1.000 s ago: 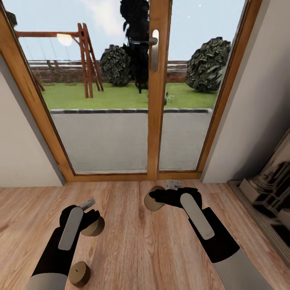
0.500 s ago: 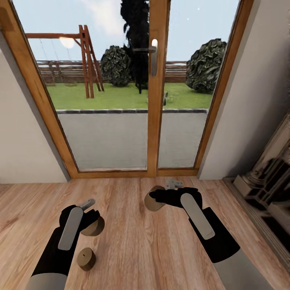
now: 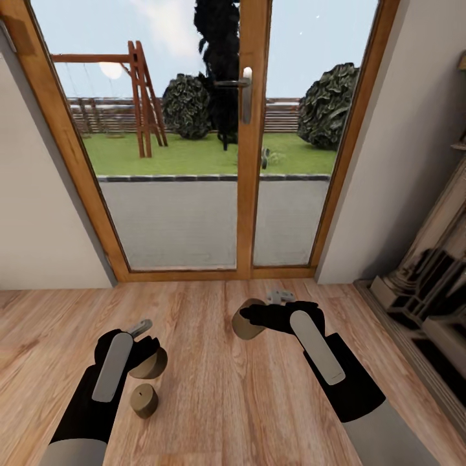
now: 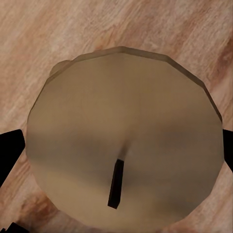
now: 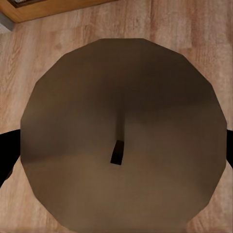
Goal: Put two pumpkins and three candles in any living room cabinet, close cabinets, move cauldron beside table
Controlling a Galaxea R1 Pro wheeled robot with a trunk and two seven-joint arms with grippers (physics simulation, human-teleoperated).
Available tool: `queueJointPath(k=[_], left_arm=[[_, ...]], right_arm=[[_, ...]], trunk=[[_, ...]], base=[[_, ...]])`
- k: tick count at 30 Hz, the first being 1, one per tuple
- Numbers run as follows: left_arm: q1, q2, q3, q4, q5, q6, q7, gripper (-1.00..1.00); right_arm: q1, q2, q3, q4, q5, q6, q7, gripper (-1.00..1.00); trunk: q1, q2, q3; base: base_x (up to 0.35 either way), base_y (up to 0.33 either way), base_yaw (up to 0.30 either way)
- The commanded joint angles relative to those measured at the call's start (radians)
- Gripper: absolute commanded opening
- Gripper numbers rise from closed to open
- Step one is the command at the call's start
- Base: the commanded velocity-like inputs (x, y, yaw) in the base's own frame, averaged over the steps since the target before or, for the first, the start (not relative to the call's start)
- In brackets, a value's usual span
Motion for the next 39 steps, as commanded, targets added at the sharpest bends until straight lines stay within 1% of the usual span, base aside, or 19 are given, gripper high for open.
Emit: queueJointPath(k=[1, 5, 8, 14, 21, 26, 39], left_arm=[[-0.001, -0.001, 0.002, -0.001, 0.011, 0.002, 0.01, -1.0], [-0.001, 0.0, 0.001, -0.002, 0.009, 0.015, 0.009, -1.0], [-0.001, 0.0, 0.001, -0.004, 0.007, 0.022, 0.008, -1.0], [-0.001, 0.0, 0.001, -0.005, 0.006, 0.024, 0.007, -1.0], [-0.001, 0.0, 0.001, -0.005, 0.006, 0.025, 0.007, -1.0], [-0.001, 0.001, 0.001, -0.004, 0.006, 0.025, 0.007, -1.0], [-0.001, -0.001, -0.001, -0.005, 0.006, 0.025, 0.007, -1.0]], right_arm=[[-0.001, 0.001, 0.001, -0.001, -0.009, 0.001, -0.01, -1.0], [-0.001, 0.002, 0.001, -0.001, -0.009, 0.001, -0.01, -1.0], [-0.001, 0.003, 0.001, -0.001, -0.009, 0.001, -0.01, -1.0], [-0.001, 0.001, 0.001, -0.001, -0.01, 0.001, -0.01, -1.0], [-0.001, 0.002, 0.001, 0.0, -0.01, 0.001, -0.01, -1.0], [-0.001, 0.002, 0.001, 0.0, -0.01, 0.001, -0.01, -1.0], [-0.001, 0.002, 0.001, 0.001, -0.011, 0.001, -0.01, -1.0]], trunk=[[0.0, 0.0, -0.001], [0.0, 0.0, -0.001], [0.0, 0.0, -0.001], [0.0, 0.0, -0.001], [0.0, 0.0, -0.001], [0.0, 0.0, -0.001], [0.0, 0.0, -0.001]], base=[[-0.004, 0.0, 0.0], [-0.001, 0.0, -0.005], [-0.034, 0.006, -0.156], [-0.2, 0.1, -0.26], [-0.082, 0.032, -0.276], [-0.185, 0.059, -0.278], [-0.013, 0.003, -0.278]])
